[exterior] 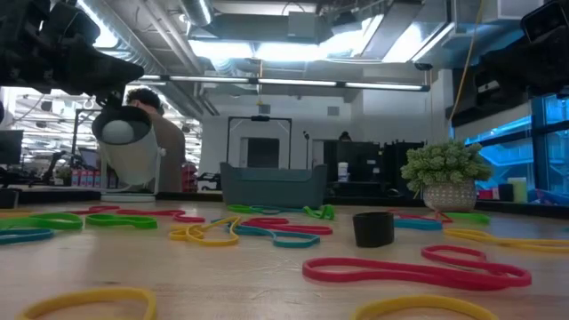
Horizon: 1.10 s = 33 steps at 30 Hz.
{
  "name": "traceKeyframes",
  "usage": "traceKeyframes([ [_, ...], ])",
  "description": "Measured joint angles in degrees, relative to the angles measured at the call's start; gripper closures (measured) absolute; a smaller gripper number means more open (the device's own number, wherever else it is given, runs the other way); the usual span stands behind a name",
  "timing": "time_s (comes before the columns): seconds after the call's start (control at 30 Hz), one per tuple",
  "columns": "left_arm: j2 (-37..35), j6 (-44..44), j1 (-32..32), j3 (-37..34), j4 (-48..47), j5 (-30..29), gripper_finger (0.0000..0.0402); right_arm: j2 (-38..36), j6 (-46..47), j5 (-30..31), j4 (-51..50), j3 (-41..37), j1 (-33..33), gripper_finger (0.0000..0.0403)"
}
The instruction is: Pick and place rubber bands into bin
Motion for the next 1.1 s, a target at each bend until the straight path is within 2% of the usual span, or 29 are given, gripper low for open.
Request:
traceKeyframes([
  [0.63,0.0,0.0,0.0,0.0,0.0,0.0,0.04,0.0,0.0,1.3,0.0,0.0,0.0,0.037],
  [0.77,0.0,0.0,0.0,0.0,0.0,0.0,0.04,1.2,1.6,2.1,-0.4,0.0,0.0,0.0387],
  [0.93,0.0,0.0,0.0,0.0,0.0,0.0,0.04,7.4,5.9,8.9,-0.7,0.6,0.0,0.0399],
  [1.1,0.0,0.0,0.0,0.0,0.0,0.0,0.04,19.9,9.1,14.0,-0.7,5.9,-0.1,0.0401],
])
